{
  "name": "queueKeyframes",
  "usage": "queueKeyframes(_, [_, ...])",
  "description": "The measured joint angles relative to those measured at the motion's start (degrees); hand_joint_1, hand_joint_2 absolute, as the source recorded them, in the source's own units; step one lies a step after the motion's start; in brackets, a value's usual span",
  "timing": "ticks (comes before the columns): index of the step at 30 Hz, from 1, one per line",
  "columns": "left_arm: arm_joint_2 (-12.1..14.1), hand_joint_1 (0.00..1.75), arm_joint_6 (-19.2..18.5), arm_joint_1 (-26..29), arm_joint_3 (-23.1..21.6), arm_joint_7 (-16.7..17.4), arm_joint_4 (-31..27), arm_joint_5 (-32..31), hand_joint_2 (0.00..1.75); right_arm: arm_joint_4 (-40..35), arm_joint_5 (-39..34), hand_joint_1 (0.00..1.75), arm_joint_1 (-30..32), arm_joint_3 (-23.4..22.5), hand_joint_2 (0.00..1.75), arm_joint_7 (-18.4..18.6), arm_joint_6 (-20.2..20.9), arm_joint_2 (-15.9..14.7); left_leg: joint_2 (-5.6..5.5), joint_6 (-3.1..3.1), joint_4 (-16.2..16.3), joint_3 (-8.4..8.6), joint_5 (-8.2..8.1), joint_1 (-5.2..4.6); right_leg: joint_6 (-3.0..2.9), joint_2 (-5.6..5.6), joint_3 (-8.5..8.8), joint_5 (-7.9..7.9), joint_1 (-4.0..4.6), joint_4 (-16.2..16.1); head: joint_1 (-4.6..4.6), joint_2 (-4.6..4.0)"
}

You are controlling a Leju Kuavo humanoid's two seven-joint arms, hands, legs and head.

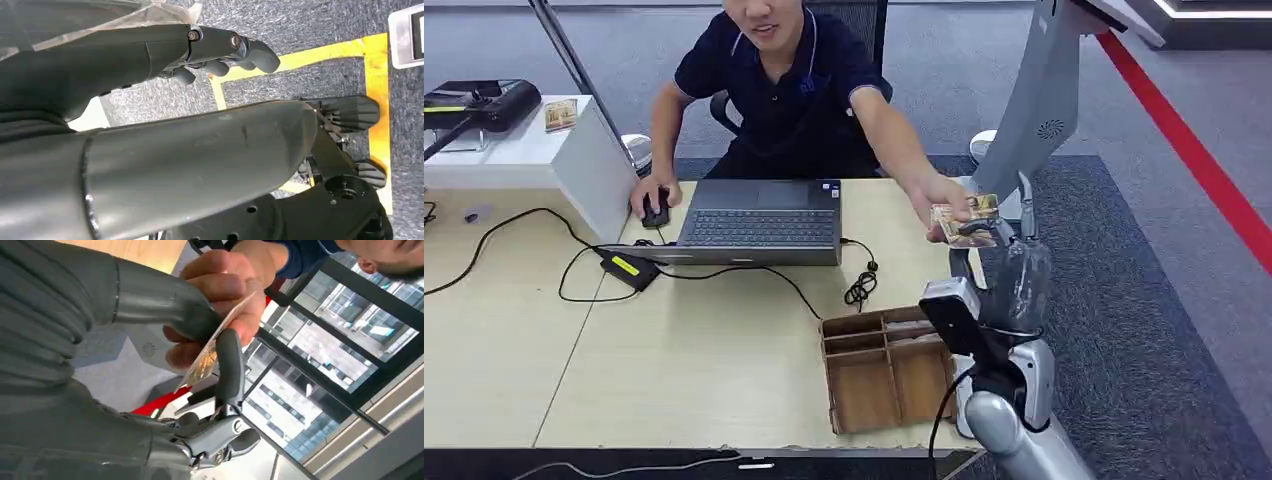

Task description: Pass the card to the sensor for recognition and then transmit it.

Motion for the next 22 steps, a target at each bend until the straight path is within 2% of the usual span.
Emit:
queueKeyframes(5, [0.2,0.0,-0.1,0.0,-0.4,0.0,0.0,-0.1,0.0,2.3,-0.1,1.75,-1.0,0.1,1.75,-0.4,0.0,1.8,0.0,0.0,0.0,0.0,0.0,0.0,0.0,0.0,0.0,0.0,0.0,0.0,0.02,0.0])
queueKeyframes(6, [0.2,0.0,-0.1,0.0,-0.4,0.0,0.0,-0.1,0.0,2.8,-0.2,0.79,-1.1,0.1,1.75,-0.5,0.0,2.1,0.0,0.0,0.0,-0.01,0.0,0.0,0.0,0.0,0.0,0.0,0.0,0.0,0.0,0.0])
queueKeyframes(7, [0.3,0.0,-0.1,0.0,-0.5,0.0,0.0,-0.1,0.0,3.1,-0.2,0.12,-1.3,0.1,1.75,-0.5,0.0,2.3,0.0,0.0,0.0,-0.01,0.0,0.0,0.0,0.0,-0.01,0.0,0.0,0.0,0.0,0.0])
queueKeyframes(8, [0.3,0.0,-0.1,0.0,-0.5,0.0,0.0,-0.2,0.0,3.5,-0.2,0.0,-1.4,0.1,1.75,-0.6,0.0,2.4,0.0,0.0,0.0,-0.01,0.0,0.0,0.0,0.0,-0.01,0.0,0.0,0.0,0.0,0.0])
queueKeyframes(22, [0.4,0.0,-0.2,0.0,-0.5,0.0,0.0,-0.2,0.0,5.7,-1.6,0.0,-1.6,0.4,1.75,-1.9,0.0,3.8,0.0,0.0,0.0,0.0,0.0,0.0,0.0,0.0,-0.02,0.0,0.0,0.0,0.0,0.0])
